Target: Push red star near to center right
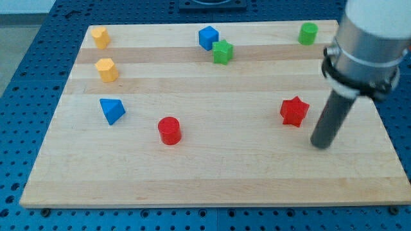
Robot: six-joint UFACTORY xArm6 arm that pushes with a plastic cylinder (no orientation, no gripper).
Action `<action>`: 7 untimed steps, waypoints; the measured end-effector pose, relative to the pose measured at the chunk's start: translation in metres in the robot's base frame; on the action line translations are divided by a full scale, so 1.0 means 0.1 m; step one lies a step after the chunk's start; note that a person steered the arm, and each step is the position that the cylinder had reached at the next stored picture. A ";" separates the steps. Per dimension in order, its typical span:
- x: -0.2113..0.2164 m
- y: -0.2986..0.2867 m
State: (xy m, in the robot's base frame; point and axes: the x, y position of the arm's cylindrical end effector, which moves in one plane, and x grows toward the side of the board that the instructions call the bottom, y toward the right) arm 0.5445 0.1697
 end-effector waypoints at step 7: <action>-0.85 -0.30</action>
State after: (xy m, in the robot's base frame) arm 0.4598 0.1395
